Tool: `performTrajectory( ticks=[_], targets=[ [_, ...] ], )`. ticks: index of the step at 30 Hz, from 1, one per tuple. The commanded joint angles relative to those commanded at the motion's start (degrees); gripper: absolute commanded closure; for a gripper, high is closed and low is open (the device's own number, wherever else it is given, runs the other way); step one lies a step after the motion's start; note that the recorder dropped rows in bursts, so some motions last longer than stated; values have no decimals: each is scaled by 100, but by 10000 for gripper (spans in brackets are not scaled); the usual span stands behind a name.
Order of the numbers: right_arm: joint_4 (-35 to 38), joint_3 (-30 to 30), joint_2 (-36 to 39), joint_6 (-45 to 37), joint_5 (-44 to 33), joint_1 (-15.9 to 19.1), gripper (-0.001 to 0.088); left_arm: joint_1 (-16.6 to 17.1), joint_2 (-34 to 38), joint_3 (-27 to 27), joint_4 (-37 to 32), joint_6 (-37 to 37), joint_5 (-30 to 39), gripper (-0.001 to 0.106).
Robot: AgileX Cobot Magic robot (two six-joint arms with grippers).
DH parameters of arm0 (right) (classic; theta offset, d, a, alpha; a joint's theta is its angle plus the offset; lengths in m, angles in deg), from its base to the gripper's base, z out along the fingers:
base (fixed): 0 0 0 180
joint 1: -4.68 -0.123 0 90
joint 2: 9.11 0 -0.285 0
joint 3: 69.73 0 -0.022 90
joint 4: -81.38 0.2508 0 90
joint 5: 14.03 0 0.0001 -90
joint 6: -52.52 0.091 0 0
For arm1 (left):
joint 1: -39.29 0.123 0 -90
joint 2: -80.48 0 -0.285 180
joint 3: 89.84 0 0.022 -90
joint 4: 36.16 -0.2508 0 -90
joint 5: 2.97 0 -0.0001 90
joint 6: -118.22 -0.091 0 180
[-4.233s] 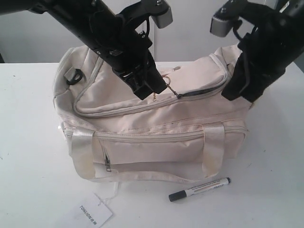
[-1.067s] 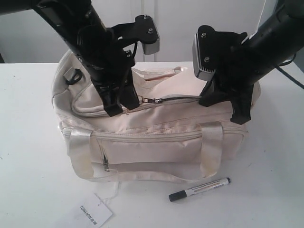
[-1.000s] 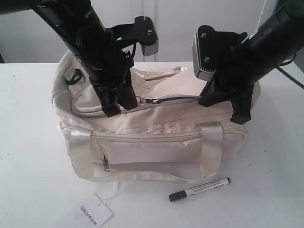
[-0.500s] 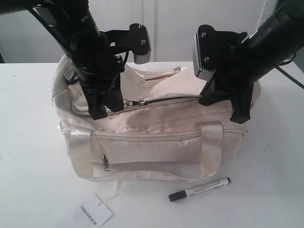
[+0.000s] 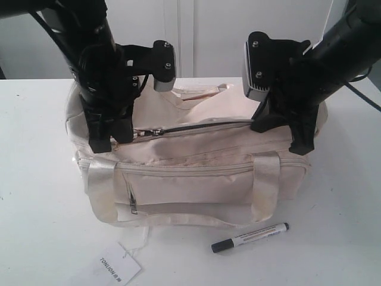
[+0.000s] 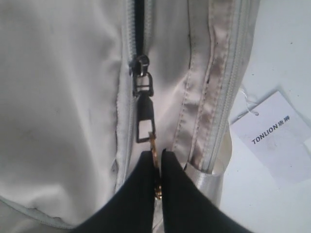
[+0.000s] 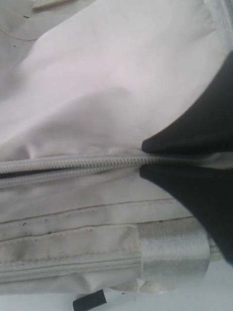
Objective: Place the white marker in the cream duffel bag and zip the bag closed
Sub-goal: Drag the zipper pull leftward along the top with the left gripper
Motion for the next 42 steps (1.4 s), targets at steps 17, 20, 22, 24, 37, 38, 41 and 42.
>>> performTrajectory(
  ticks=[17,20,22,24,37,38,41,42],
  targets=[
    [23,0,-179,259,-40,0,868,0,0,0,91,0,41,1053],
    [35,0,-177,259,-40,0,868,0,0,0,91,0,41,1053],
    [80,0,-177,259,-3,0,868,0,0,0,91,0,94,1053],
    [106,0,-177,259,8,0,868,0,0,0,91,0,94,1053],
    [91,0,-166,638,9,0,868,0,-259,0,-188,524,354,1053],
    [91,0,-166,638,9,0,868,0,-272,0,-188,524,354,1053],
    [91,0,-166,638,9,0,868,0,-297,0,-296,524,354,1053],
    [62,0,-166,638,9,0,868,0,-297,0,-371,524,354,1053]
  ],
)
